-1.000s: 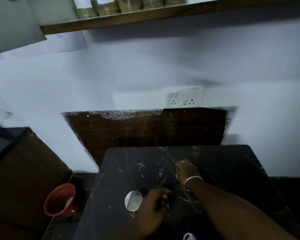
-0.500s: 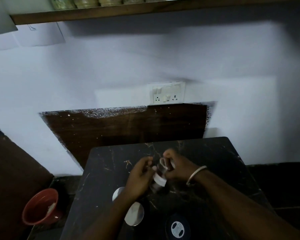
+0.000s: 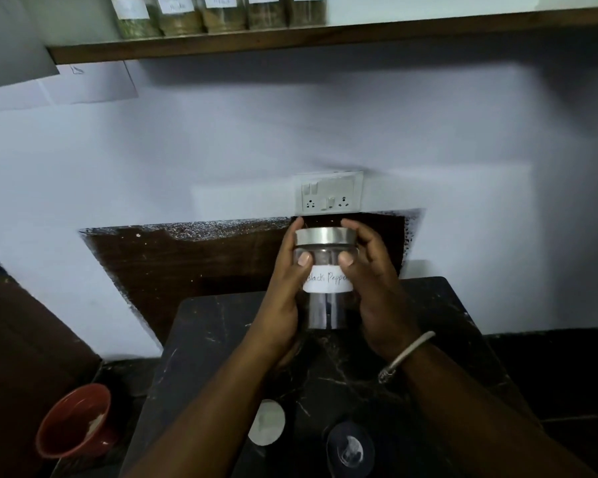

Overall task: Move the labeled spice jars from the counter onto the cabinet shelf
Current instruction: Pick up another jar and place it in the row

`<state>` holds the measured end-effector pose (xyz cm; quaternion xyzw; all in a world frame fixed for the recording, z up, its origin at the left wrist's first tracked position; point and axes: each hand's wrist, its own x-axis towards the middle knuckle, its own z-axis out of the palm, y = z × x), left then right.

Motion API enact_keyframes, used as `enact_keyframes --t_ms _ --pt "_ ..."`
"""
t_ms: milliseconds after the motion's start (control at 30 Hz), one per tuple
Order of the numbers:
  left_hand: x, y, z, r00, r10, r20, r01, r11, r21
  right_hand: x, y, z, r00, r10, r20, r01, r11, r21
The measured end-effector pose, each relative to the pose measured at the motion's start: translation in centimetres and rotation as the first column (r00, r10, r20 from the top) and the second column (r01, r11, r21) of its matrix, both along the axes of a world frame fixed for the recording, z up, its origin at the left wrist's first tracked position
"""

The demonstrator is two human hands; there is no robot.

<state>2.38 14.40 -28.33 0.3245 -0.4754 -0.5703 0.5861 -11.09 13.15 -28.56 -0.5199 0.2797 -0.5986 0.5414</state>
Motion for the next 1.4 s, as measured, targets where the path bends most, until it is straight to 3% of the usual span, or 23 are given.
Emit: enact_keyframes --t_ms 367,1067,1267,1333,1400 --pt "-1.7 2.0 3.8 0.997 0.076 -0.014 -0.077 0.997 -0.030 0.1 1.5 2.8 0.988 -0.141 0.055 0.142 0.990 -0.006" --pt "-1.7 2.2 4.4 0.999 0.011 -0.045 -0.013 0.999 -0.049 0.0 2.0 3.7 0.991 -0.112 0.067 0.115 0.992 -0.044" --pt "-1.4 1.3 4.6 0.997 0.070 -0.023 -0.071 0.996 -0.050 -0.2 1.6 4.5 0.988 -0.129 -0.089 0.124 0.990 -0.061" --pt "-1.2 0.7 5.4 0.996 0.083 -0.026 -0.084 0.993 -0.083 -0.5 1.5 5.6 0.956 -0.181 -0.233 0.159 0.981 -0.108" --pt "-0.9 -0.2 6.5 0.995 0.093 -0.020 -0.095 0.988 -0.121 -0.8 1.8 6.9 0.851 -0.294 -0.435 0.227 0.953 -0.200"
